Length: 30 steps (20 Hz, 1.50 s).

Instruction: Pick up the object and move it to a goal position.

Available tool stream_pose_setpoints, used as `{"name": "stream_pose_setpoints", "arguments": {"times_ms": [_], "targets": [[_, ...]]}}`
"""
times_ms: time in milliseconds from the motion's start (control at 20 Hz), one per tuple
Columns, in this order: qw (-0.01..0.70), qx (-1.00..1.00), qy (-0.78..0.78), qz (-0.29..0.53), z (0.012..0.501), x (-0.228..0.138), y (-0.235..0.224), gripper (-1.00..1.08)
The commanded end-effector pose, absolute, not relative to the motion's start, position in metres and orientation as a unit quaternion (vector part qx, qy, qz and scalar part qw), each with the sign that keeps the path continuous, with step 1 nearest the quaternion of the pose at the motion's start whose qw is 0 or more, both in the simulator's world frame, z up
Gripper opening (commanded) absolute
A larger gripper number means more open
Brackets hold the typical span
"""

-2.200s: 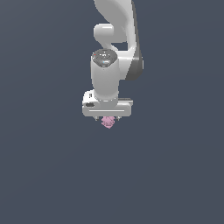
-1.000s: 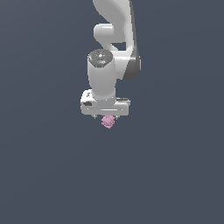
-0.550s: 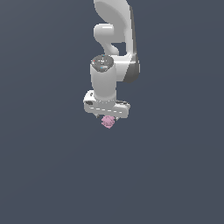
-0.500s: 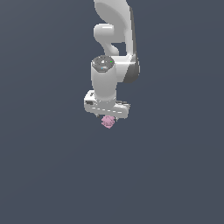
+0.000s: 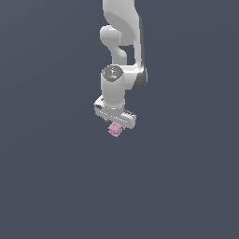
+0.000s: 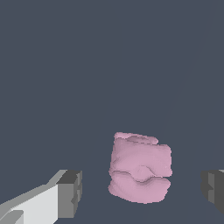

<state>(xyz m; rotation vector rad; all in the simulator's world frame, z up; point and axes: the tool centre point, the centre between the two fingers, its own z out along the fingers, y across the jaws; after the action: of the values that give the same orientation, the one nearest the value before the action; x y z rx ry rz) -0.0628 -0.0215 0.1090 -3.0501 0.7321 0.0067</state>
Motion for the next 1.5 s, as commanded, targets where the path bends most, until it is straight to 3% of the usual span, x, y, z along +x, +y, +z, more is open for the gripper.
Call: {"name": "stream_pose_setpoints", "arguments": {"times_ms": [0,800,1450], "targets": [[0.002,-0.966,0.258,0.001,0.103,-0.07,-0.021,1.0],[0.0,-0.952,0.305,0.0,0.088,-0.084,-0.021,1.0],[0.0,-0.952,0.307,0.0,0.042,-0.085,-0.021,1.0]]}}
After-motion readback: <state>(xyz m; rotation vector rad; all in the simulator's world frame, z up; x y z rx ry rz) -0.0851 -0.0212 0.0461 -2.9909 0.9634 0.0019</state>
